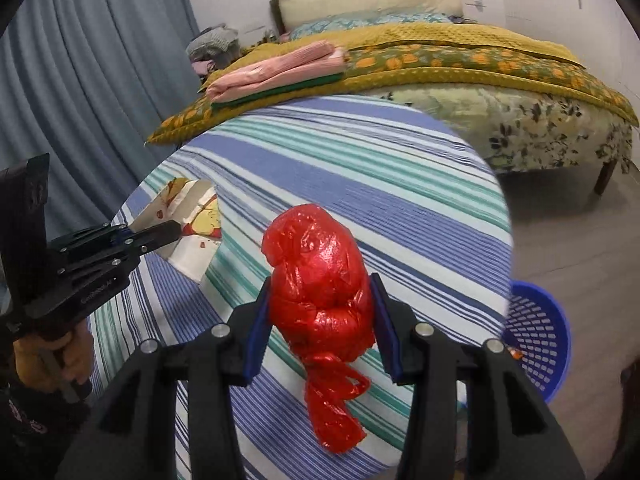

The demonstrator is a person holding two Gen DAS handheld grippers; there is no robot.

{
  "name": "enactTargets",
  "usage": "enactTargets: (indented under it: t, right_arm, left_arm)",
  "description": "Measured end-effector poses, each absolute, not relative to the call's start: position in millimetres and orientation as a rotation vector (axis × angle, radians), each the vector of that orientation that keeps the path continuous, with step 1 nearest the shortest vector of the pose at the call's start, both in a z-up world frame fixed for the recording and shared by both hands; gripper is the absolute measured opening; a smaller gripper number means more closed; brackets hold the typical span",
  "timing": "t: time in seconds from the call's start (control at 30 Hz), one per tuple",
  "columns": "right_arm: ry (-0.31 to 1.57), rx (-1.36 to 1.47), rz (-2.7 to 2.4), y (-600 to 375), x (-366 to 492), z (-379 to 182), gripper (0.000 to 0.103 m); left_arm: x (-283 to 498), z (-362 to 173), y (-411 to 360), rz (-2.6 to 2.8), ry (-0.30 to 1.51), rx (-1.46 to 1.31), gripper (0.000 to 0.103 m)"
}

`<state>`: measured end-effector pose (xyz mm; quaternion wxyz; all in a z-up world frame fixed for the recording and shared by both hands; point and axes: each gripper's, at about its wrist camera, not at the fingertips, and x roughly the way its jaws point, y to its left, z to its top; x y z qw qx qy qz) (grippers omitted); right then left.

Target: Collect trash

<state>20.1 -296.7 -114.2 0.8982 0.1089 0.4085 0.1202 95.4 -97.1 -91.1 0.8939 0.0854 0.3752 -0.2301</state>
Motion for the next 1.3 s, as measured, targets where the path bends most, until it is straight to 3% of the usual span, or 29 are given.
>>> enactTargets:
  t: [0.37,0.63,0.83,0.87,0.9,1.0,1.13,1.2,1.3]
  right_arm:
    - [0.849,0.408,-0.055,-457,-33,-138,0.045]
    - [0.895,0.575,-0.2,-557,-40,-199,0.045]
    - [0.922,0.734,-0.224,-597,-23,-258,0.046]
    - [0.923,0.765,-0.224,-603,-19,-270,0.049]
    - [0.922,0.794,-0.227,-607,-16,-280,0.057]
    - [0.921,0.86,-0.259,-618,-15,-301,0.066]
    - [0.893,0.843,-0.279,-618,-24,-291,0.074]
    - [0.88,0.802,-0.302,-614,-35,-272,0.086]
    - [0.853,0.768,-0.333,-605,-55,-245,0.098]
  left_arm:
    - [71,-80,-255,-0.873,0.861,0.215,0.008]
    - [68,-130,-397,-0.965,0.967,0.402,0.008]
    - [92,-175,-448,-0.925,1.028,0.458,0.01]
    - [94,-179,-454,-0.924,1.03,0.456,0.015]
    - [97,-182,-460,-0.929,1.03,0.449,0.029]
    - [100,-182,-465,-0.939,0.995,0.413,0.061]
    - [97,-168,-456,-0.933,0.941,0.356,0.08]
    - [89,-155,-445,-0.921,0.879,0.339,0.091]
    - [70,-130,-419,-0.897,0.777,0.295,0.098]
